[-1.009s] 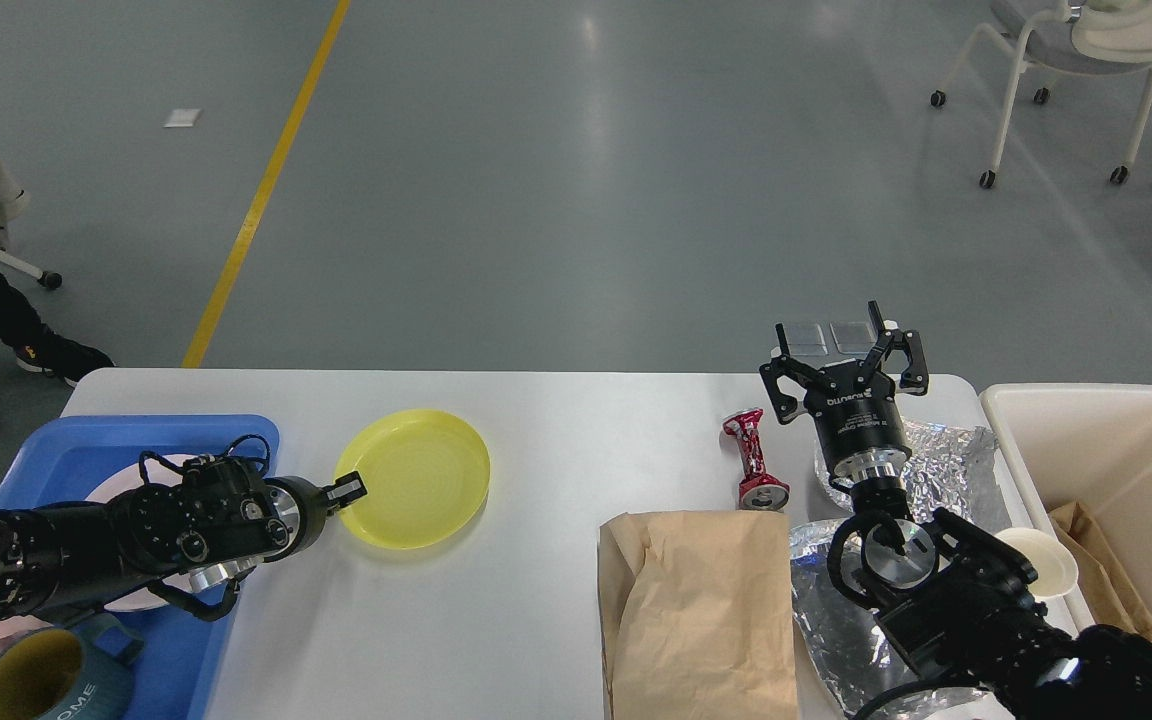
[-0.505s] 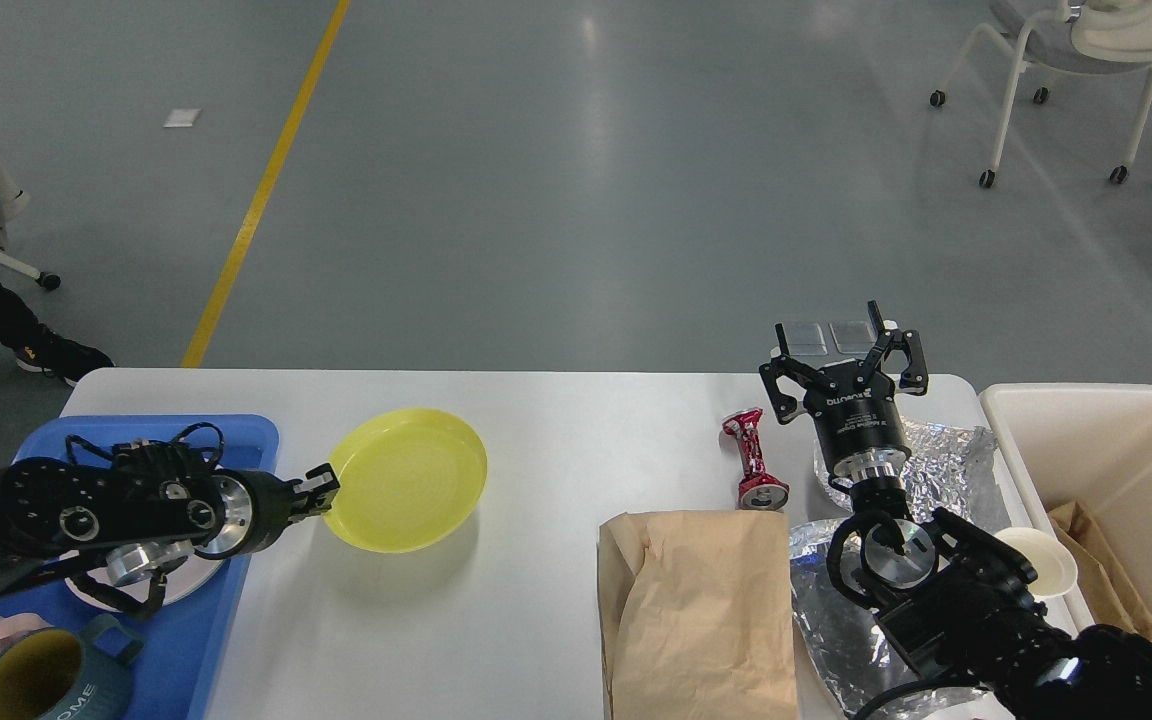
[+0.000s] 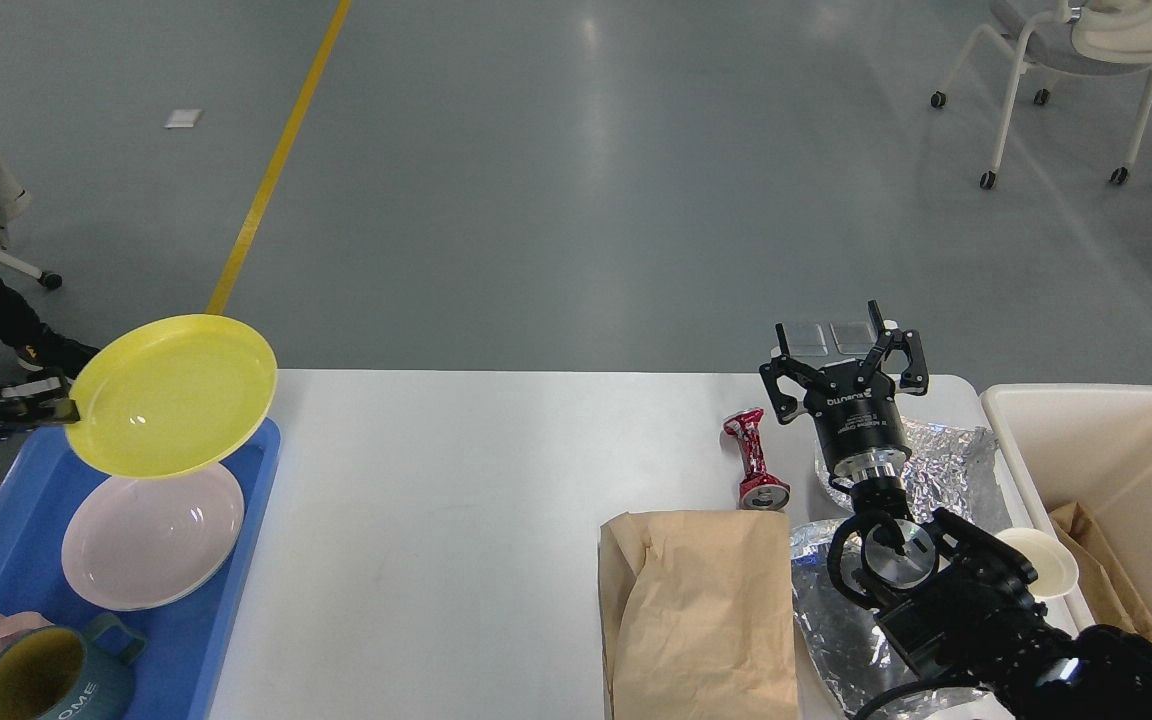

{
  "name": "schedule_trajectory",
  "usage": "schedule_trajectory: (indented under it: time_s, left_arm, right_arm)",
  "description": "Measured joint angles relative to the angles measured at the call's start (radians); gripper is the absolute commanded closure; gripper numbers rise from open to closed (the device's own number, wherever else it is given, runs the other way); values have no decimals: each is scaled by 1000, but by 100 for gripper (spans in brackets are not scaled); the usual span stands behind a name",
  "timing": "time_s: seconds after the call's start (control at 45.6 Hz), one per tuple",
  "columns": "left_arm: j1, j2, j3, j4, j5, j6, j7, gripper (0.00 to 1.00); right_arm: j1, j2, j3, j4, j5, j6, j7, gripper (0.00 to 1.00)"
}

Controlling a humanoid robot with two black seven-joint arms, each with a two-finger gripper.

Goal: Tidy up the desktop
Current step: 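Lift the yellow plate and lay it on the pink plate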

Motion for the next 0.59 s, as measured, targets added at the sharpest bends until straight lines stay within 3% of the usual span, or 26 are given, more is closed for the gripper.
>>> schedule_trajectory:
  time_s: [0.11, 0.241, 0.351, 0.592]
  left_arm:
    - [119, -52, 2, 209, 36, -7, -113, 100]
    - [260, -149, 7, 394, 43, -4, -210, 100]
    - [324, -190, 8, 470, 43, 13, -234, 100]
    - [413, -276, 8, 548, 44, 82, -238, 100]
  right_arm:
    - [0, 0, 0, 0, 0, 0, 0, 0]
    - [0, 0, 0, 1, 0, 0, 0, 0]
    - [0, 0, 0, 1, 0, 0, 0, 0]
    - [0, 0, 0, 1, 0, 0, 0, 0]
